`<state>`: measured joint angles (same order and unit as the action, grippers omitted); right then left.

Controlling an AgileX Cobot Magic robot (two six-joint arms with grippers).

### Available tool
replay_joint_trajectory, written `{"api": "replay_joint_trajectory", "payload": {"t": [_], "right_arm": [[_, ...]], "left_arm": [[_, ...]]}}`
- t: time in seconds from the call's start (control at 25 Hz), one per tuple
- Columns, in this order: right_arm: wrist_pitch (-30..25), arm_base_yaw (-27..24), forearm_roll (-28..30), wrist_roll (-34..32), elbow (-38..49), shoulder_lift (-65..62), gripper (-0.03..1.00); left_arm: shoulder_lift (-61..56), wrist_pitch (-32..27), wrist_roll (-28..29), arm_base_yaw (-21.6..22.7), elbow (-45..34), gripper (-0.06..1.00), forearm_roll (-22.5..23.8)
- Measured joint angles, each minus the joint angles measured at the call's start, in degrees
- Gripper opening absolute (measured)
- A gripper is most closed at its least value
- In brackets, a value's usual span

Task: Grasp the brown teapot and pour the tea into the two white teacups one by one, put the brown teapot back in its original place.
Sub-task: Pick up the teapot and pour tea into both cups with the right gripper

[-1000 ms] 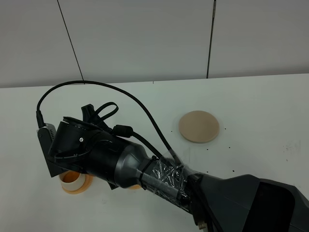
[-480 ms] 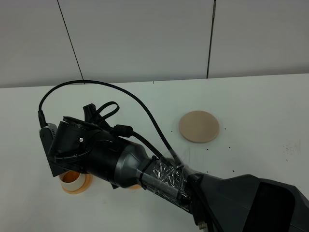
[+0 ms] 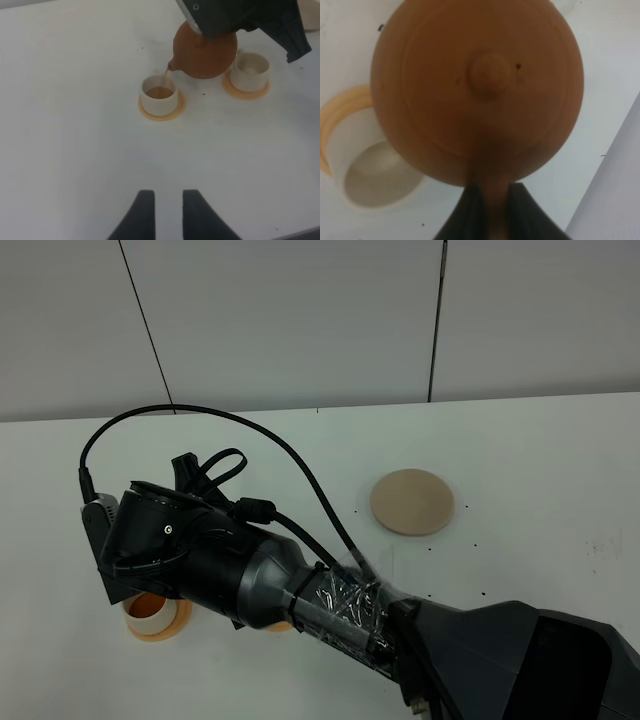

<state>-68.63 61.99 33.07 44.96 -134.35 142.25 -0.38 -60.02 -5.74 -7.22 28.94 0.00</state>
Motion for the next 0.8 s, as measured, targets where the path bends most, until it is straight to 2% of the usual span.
{"api": "replay_joint_trajectory", "payload": {"t": [0.8], "right_arm": [[0.0, 0.0, 0.1, -0.5, 0.0, 0.0, 0.10]], "left_arm": [[0.0, 0.0, 0.0, 0.0, 0.0, 0.21, 0.0]]}}
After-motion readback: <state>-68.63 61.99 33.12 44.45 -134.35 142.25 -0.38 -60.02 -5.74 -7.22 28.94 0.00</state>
